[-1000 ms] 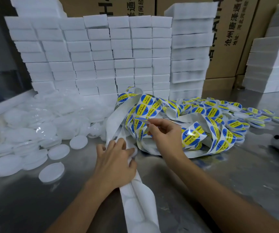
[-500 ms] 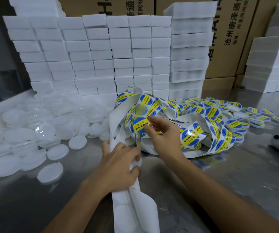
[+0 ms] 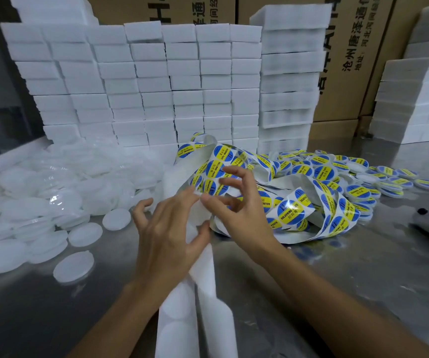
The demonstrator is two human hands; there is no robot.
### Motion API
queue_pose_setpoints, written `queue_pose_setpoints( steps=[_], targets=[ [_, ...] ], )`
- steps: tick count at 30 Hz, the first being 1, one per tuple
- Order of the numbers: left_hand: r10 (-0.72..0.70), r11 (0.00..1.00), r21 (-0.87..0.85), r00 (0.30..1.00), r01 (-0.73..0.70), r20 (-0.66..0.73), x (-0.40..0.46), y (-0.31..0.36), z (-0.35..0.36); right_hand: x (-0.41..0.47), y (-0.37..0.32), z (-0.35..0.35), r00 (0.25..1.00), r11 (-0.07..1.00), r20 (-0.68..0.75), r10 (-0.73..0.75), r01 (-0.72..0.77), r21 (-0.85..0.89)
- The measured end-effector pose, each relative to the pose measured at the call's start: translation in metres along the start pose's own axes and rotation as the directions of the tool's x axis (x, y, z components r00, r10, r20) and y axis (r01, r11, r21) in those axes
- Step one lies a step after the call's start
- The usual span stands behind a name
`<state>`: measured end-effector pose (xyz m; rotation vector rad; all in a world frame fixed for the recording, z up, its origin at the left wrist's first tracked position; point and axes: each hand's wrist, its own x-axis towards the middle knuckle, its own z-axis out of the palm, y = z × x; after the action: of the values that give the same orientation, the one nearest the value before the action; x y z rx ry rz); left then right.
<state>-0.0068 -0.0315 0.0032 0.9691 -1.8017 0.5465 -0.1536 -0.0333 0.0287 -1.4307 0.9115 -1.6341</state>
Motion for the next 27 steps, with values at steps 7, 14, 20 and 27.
queue_pose_setpoints(
  steps=[7, 14, 20, 27],
  targets=[
    [-0.280, 0.889, -0.365, 0.959, 0.278, 0.047, 0.003, 0.005, -0.003, 0.000, 0.004, 0.001, 0.997, 1.000, 0.073, 0.010, -0.010, 0.006],
    [-0.614, -0.033, -0.734, 0.566, 0.678, 0.551, 0.006, -0.009, -0.007, 0.004, 0.004, -0.005, 0.998, 0.997, 0.021, 0.060, -0.061, 0.050],
    [-0.589, -0.236, -0.731, 0.504, 0.641, 0.632, 0.006, -0.013, -0.008, 0.000, 0.001, 0.001, 0.994, 0.995, 0.059, 0.089, -0.091, 0.043],
    [-0.597, -0.309, -0.730, 0.474, 0.610, 0.648, 0.006, -0.014, -0.010, -0.001, 0.004, 0.004, 0.995, 0.995, 0.049, 0.092, -0.094, 0.037]
  ],
)
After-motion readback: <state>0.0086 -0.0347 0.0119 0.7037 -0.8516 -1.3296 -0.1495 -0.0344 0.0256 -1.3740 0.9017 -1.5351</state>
